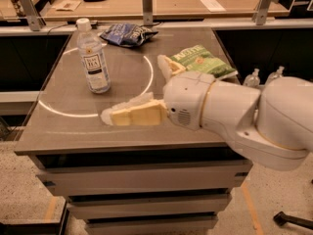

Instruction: Move blue plastic bottle near green rice chip bag

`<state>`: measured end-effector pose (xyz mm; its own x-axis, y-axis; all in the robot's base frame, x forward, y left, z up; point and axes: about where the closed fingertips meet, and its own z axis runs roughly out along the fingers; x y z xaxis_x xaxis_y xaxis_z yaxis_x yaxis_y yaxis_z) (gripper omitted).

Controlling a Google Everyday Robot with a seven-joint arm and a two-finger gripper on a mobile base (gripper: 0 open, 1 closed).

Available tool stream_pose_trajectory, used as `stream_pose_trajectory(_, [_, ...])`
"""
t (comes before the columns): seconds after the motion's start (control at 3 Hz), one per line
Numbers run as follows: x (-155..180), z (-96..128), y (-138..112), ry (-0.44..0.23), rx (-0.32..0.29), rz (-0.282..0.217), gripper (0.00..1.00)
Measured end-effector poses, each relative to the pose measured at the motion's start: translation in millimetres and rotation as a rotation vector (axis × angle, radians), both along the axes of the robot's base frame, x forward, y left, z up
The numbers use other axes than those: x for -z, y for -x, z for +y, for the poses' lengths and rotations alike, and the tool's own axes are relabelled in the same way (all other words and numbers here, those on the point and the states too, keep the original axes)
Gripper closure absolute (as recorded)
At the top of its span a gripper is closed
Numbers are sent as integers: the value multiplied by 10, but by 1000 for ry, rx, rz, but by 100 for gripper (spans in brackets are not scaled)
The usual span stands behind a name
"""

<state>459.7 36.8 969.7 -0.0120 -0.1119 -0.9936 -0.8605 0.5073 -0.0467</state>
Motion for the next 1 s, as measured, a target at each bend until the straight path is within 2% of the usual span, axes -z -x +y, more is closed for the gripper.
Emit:
stream_pose_trajectory(0.33, [105, 251, -188, 25, 81, 9, 0])
stream_pose_trajectory(0.67, [274, 337, -327, 111, 195, 23, 0])
stream_pose_trajectory(1.0, [258, 285, -416, 124, 247, 14, 0])
